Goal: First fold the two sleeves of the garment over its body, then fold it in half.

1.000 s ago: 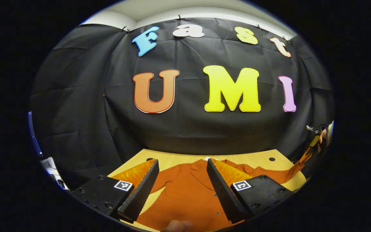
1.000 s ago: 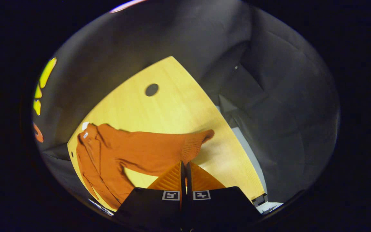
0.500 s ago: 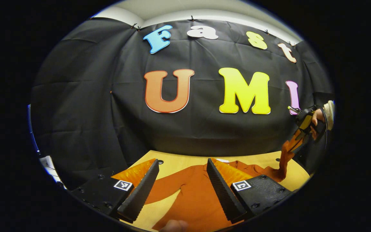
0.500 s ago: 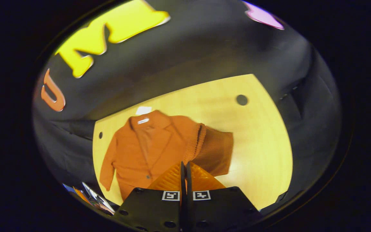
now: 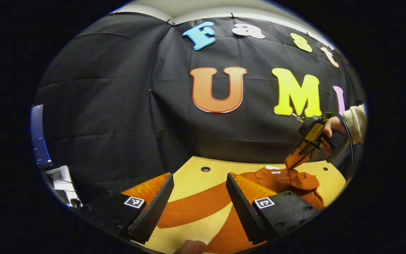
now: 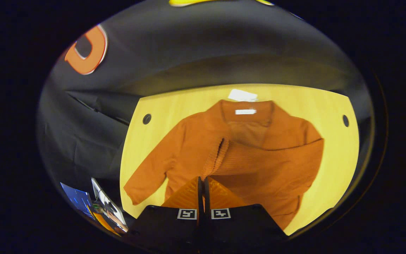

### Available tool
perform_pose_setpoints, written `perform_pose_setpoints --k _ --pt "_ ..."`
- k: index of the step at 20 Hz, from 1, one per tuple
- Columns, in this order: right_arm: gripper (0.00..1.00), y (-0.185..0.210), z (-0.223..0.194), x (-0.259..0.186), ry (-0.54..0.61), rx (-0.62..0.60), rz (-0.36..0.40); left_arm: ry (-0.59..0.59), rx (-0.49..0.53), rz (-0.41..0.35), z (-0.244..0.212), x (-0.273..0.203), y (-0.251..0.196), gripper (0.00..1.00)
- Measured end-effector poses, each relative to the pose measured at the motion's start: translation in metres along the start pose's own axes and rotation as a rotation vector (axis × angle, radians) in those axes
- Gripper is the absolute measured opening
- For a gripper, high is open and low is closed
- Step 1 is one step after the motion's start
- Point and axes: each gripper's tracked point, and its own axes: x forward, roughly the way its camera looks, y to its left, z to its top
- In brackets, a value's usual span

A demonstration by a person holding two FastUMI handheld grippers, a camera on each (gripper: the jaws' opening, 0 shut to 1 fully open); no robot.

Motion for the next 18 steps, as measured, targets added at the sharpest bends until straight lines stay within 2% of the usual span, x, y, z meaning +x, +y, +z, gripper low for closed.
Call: perform_pose_setpoints --k 4,8,9,11,12,14,16,17,18 --pt "0.00 0.025 -0.012 0.081 0.043 -0.083 -0.080 0.023 0.028 0.030 -0.013 0.001 0.020 0.97" --pt "0.01 0.034 -0.011 0.121 0.035 -0.074 -0.128 0.078 0.000 0.046 -0.038 -0.002 0.038 0.97" --pt "0.03 0.032 -0.011 0.124 0.032 -0.065 -0.131 0.096 -0.004 0.053 -0.046 -0.005 0.042 0.97" --pt "0.04 0.042 -0.014 0.124 0.036 -0.043 -0.065 0.134 0.010 0.069 -0.059 -0.008 0.049 0.97" --pt "0.14 0.043 -0.011 0.123 0.027 -0.035 -0.058 0.152 0.019 0.073 -0.064 -0.010 0.052 0.97" --pt "0.18 0.043 -0.009 0.111 0.005 -0.027 -0.028 0.167 0.016 0.081 -0.071 -0.010 0.055 0.97" --pt "0.42 0.042 -0.013 0.089 -0.012 -0.002 0.011 0.190 0.006 0.111 -0.079 -0.005 0.063 0.97" --pt "0.51 0.045 -0.016 0.073 -0.019 0.026 0.056 0.208 0.003 0.135 -0.085 0.000 0.069 0.97" --pt "0.67 0.044 -0.021 0.052 -0.030 0.051 0.105 0.242 -0.008 0.153 -0.095 0.007 0.074 0.97"
